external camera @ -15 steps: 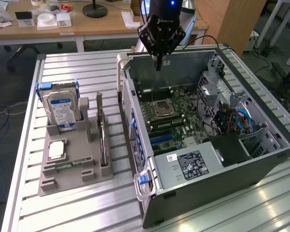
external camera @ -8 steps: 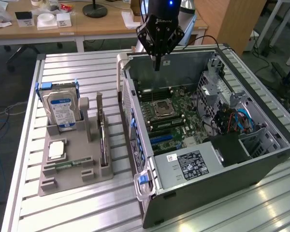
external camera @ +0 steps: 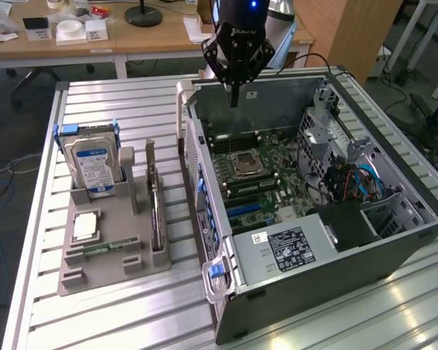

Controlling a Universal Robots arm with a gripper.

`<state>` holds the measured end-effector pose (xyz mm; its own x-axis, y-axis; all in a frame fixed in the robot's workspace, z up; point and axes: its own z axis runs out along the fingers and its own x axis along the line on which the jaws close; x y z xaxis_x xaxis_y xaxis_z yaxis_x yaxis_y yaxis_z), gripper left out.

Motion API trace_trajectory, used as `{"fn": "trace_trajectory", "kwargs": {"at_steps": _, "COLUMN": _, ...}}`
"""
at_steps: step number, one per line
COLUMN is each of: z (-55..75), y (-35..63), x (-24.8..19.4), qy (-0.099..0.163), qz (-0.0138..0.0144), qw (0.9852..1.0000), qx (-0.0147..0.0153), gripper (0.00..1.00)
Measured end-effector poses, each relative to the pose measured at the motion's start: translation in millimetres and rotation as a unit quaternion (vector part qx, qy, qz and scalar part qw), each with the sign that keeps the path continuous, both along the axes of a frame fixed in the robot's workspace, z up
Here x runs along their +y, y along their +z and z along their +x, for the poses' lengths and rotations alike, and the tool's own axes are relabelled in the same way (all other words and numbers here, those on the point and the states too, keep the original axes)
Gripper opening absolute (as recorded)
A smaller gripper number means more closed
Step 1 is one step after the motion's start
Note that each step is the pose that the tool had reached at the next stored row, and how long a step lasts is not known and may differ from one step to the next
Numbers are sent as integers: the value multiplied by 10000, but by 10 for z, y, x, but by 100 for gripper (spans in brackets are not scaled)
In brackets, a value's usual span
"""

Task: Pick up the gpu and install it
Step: 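Reach for the gpu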

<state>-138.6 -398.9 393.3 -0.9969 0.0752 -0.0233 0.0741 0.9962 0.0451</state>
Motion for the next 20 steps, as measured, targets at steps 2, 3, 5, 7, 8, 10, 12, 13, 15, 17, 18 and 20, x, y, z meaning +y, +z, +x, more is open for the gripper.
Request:
{"fn": "trace_trajectory", "kwargs": {"at_steps": 2, "z": -20, "y": 0, "x": 0, "qy": 0, "qz": 0, "qw": 10000, "qx": 0, "gripper": 11}}
{"fn": "trace_trajectory", "kwargs": {"at_steps": 3, "z": -30, "y": 0, "x": 0, "qy": 0, "qz": 0, "qw": 10000, "qx": 0, "gripper": 11}}
{"fn": "trace_trajectory", "kwargs": {"at_steps": 5, "z": -53, "y": 0, "x": 0, "qy": 0, "qz": 0, "qw": 10000, "qx": 0, "gripper": 11}}
{"fn": "trace_trajectory", "kwargs": {"at_steps": 7, "z": -80, "y": 0, "x": 0, "qy": 0, "qz": 0, "qw": 10000, "qx": 0, "gripper": 11}}
{"fn": "trace_trajectory", "kwargs": {"at_steps": 8, "z": -95, "y": 0, "x": 0, "qy": 0, "qz": 0, "qw": 10000, "qx": 0, "gripper": 11}}
{"fn": "trace_trajectory", "kwargs": {"at_steps": 10, "z": -129, "y": 0, "x": 0, "qy": 0, "qz": 0, "qw": 10000, "qx": 0, "gripper": 11}}
{"fn": "trace_trajectory", "kwargs": {"at_steps": 12, "z": -173, "y": 0, "x": 0, "qy": 0, "qz": 0, "qw": 10000, "qx": 0, "gripper": 11}}
{"fn": "trace_trajectory", "kwargs": {"at_steps": 13, "z": -196, "y": 0, "x": 0, "qy": 0, "qz": 0, "qw": 10000, "qx": 0, "gripper": 11}}
{"fn": "trace_trajectory", "kwargs": {"at_steps": 15, "z": -256, "y": -1, "x": 0, "qy": 0, "qz": 0, "qw": 10000, "qx": 0, "gripper": 11}}
{"fn": "trace_trajectory", "kwargs": {"at_steps": 17, "z": -322, "y": -2, "x": 0, "qy": 0, "qz": 0, "qw": 10000, "qx": 0, "gripper": 11}}
{"fn": "trace_trajectory", "kwargs": {"at_steps": 18, "z": -344, "y": -3, "x": 0, "qy": 0, "qz": 0, "qw": 10000, "qx": 0, "gripper": 11}}
{"fn": "trace_trajectory", "kwargs": {"at_steps": 20, "z": -391, "y": -3, "x": 0, "qy": 0, "qz": 0, "qw": 10000, "qx": 0, "gripper": 11}}
